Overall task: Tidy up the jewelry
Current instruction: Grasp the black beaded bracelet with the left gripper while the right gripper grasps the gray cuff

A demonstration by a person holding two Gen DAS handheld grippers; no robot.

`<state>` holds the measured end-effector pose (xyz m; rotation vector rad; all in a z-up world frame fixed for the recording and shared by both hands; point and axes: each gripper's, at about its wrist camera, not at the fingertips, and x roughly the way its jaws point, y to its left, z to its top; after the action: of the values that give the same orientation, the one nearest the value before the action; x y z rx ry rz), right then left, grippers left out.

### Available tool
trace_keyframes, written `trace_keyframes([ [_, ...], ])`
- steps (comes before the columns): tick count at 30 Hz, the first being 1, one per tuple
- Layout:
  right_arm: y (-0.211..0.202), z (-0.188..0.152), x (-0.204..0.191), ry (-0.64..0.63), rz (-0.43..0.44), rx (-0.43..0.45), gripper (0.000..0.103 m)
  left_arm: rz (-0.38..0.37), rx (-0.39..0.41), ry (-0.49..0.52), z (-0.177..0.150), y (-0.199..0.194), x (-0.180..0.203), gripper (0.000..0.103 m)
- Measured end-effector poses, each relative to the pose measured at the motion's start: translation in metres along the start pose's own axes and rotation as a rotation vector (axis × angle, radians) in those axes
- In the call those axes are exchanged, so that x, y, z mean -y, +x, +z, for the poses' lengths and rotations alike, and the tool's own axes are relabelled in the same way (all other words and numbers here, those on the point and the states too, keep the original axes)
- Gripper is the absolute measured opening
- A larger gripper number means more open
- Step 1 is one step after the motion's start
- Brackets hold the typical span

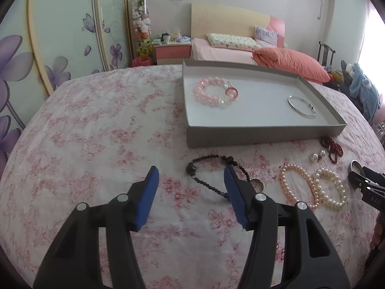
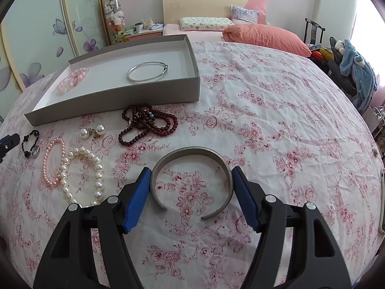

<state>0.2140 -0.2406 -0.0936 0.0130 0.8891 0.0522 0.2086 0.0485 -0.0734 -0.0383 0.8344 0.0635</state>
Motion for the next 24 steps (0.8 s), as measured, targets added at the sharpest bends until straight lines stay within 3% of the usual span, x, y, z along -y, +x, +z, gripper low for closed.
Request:
trace_keyframes([
  [3,0.0,0.0,0.0,0.003,0.002,-0.001,0.068,0.009,-0.028,0.003,0.001,0.009,0.004,0.054],
  [8,0.001,0.0,0.0,0.003,0.003,-0.001,0.068,0.032,-0.085,0.005,0.003,0.025,0.006,0.043],
  [11,0.001,0.0,0.0,0.003,0.002,-0.001,0.068,0.039,-0.082,0.002,0.005,0.028,0.005,0.039],
  [18,0.0,0.0,0.0,0.003,0.002,0.0,0.068,0.045,-0.067,0.001,0.004,0.028,0.007,0.016],
  [24,0.0,0.0,0.0,0.003,0.001,0.0,0.068,0.049,-0.06,0.005,0.003,0.027,0.008,0.012],
])
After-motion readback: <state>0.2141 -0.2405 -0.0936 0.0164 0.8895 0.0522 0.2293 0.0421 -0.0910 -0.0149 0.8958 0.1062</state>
